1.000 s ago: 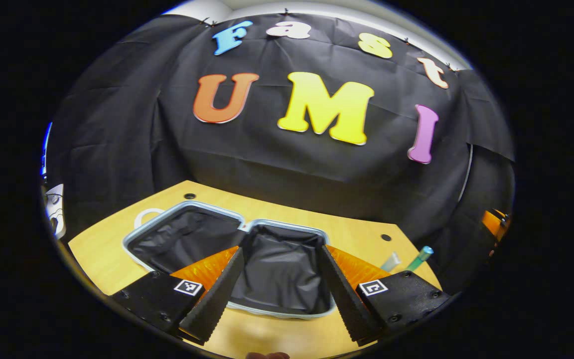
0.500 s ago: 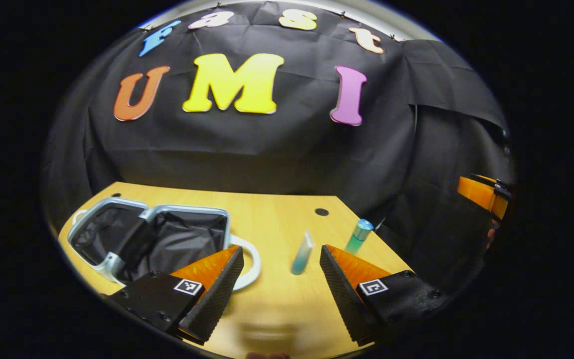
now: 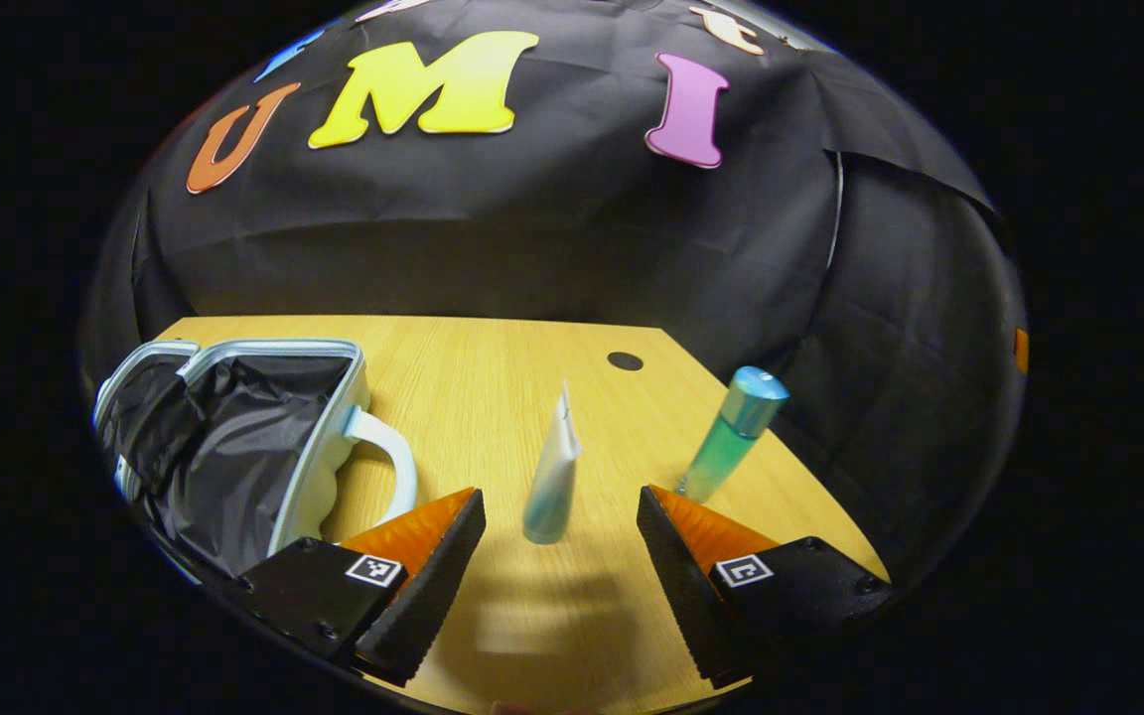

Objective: First open the suitcase, pack the skin care products into it, and then close the suitcase.

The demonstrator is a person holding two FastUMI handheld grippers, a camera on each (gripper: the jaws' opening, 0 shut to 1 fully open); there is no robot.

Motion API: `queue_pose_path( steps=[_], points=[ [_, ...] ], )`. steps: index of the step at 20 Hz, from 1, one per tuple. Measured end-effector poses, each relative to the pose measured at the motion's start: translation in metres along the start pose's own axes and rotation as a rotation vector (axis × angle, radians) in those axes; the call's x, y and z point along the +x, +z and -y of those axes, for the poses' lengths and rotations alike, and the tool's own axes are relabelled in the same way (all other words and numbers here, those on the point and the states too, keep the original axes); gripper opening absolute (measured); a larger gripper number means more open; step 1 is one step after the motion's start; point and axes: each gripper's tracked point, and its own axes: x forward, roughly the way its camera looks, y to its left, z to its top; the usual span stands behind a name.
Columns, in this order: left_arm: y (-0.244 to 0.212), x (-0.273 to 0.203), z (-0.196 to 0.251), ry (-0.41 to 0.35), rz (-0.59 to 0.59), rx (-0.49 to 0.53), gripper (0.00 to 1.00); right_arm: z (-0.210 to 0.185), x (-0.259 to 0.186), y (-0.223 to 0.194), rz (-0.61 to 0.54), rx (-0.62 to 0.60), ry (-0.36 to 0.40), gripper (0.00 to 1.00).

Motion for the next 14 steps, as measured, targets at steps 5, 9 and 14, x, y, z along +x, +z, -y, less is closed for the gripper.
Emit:
queue_pose_path(
  steps=[5, 9, 14],
  points=[
    [-0.020, 0.038, -0.010, 0.028, -0.071, 0.003, 0.95, 0.006, 0.006, -0.006, -0.029, 0.000, -0.012, 0.80],
    [-0.028, 0.045, -0.011, 0.034, -0.100, 0.021, 0.69, 0.006, 0.014, -0.006, -0.030, 0.009, -0.012, 0.80],
    [-0.028, 0.043, -0.013, 0.038, -0.118, 0.047, 0.42, -0.008, 0.030, -0.015, -0.044, 0.018, 0.024, 0.80]
  ],
)
